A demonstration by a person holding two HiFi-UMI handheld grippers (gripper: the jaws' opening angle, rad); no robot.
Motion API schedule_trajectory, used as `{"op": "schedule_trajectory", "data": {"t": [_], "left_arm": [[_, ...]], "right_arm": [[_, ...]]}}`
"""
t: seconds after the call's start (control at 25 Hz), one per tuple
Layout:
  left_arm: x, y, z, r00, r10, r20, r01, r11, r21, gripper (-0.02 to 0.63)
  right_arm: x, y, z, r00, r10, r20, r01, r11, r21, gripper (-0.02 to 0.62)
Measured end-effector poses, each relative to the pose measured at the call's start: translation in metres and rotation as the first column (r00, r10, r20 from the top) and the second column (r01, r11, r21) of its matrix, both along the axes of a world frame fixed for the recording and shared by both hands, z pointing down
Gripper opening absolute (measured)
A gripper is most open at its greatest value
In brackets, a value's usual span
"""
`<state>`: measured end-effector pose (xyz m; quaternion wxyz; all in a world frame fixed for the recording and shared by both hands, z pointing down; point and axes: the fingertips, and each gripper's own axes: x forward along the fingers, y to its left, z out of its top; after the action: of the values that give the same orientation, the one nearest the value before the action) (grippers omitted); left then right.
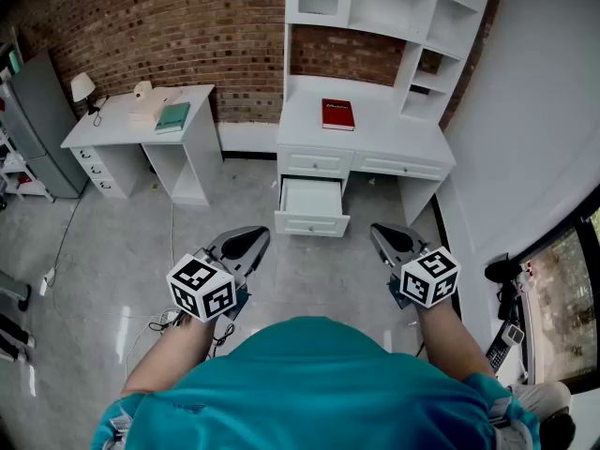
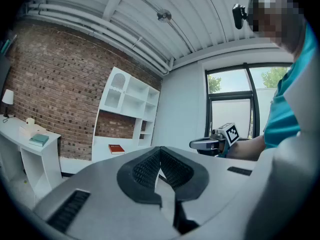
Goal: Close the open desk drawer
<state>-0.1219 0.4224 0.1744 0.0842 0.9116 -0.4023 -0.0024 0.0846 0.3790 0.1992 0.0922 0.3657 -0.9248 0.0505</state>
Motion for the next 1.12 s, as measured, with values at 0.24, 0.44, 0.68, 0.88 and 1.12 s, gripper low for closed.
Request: {"op": "schedule_trajectory", "data": {"t": [0.24,0.44,0.68,0.88,1.12], "left_arm": [[0.008,-0.008,-0.001,1.0,0.004,0.002,-0.004,1.0,0.002,0.015],[0.021,-0.015,-0.002,1.0,0.006,0.007,-0.006,1.0,0.002,0.015],[0.046,-0.025,-0.009,1.0,0.006,0.012,-0.006,1.0,0.014,0.015],[0.08,-0.033,-0.014,1.0,0.0,0.011,0.0,1.0,0.026,0.015],[0.128,-0.037,-0.012,1.0,-0.001,0.008,0.0,0.999,0.034,0.015]], "right_arm": [[0.009,-0.008,0.001,1.0,0.007,0.006,-0.008,1.0,0.0,0.02],[0.02,-0.016,0.001,1.0,0.016,0.01,-0.016,1.0,-0.01,0.02],[0.046,-0.027,-0.008,0.999,0.029,0.012,-0.029,0.999,0.013,0.021],[0.08,-0.035,-0.011,1.0,0.03,0.001,-0.03,0.999,0.02,0.021],[0.124,-0.043,-0.009,1.0,0.014,-0.008,-0.014,1.0,0.024,0.021]]}}
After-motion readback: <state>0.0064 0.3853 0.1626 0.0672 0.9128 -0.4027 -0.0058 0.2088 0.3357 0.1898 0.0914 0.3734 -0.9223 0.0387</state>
